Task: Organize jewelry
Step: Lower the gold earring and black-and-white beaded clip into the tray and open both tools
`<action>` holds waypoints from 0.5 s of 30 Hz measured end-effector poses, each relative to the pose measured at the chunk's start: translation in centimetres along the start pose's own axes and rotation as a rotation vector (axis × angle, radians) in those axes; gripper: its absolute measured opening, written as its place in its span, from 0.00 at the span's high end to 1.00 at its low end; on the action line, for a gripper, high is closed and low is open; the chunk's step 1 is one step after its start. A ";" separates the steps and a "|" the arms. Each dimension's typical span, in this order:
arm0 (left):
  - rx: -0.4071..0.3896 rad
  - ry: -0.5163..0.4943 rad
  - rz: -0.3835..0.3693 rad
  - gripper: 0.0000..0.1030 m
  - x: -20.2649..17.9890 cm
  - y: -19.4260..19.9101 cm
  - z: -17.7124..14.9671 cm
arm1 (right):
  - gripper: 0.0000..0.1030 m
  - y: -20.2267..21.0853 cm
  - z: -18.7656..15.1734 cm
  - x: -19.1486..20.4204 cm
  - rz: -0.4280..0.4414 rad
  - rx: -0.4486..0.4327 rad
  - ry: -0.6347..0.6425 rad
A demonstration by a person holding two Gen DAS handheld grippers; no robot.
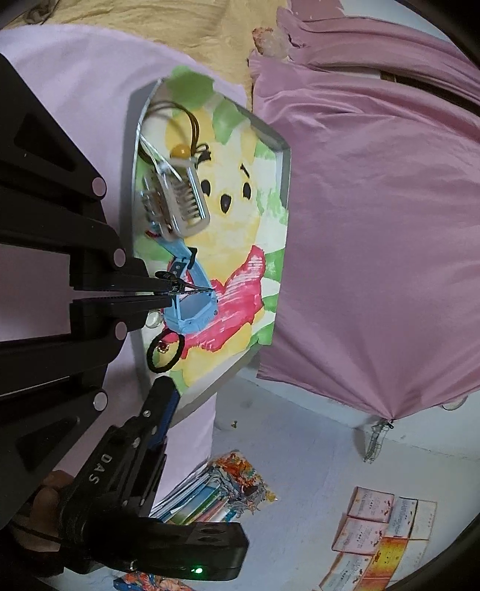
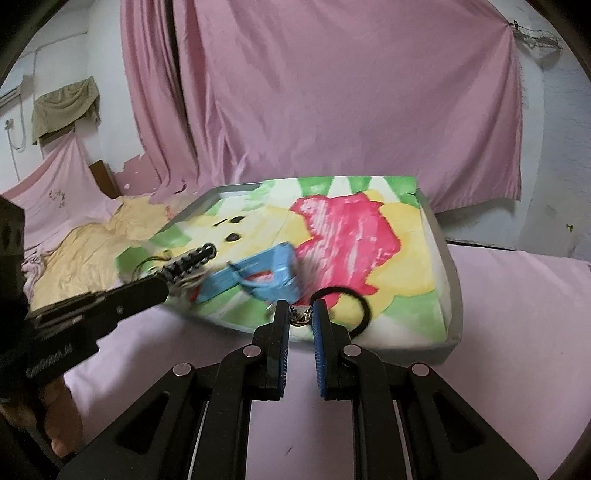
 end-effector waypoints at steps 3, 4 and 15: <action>0.034 -0.002 0.009 0.98 -0.3 -1.3 0.2 | 0.89 -1.1 0.4 -0.9 -0.015 0.015 -0.015; 0.053 -0.001 0.012 0.98 -0.3 -1.9 0.3 | 0.89 -1.5 0.4 -1.1 -0.013 0.020 -0.021; 0.146 0.015 0.045 0.98 0.2 -4.6 0.0 | 0.89 -4.2 0.0 -2.0 -0.012 0.098 -0.053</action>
Point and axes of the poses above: each gripper's, at about its wrist camera, not at the fingertips, and y roughly against the way its jaws point, x to its left, z to its top, the point moved 5 cm from there along -y, roughly the way its jaws point, and after that the axes turned 13 degrees about z, right-handed, at the moved point
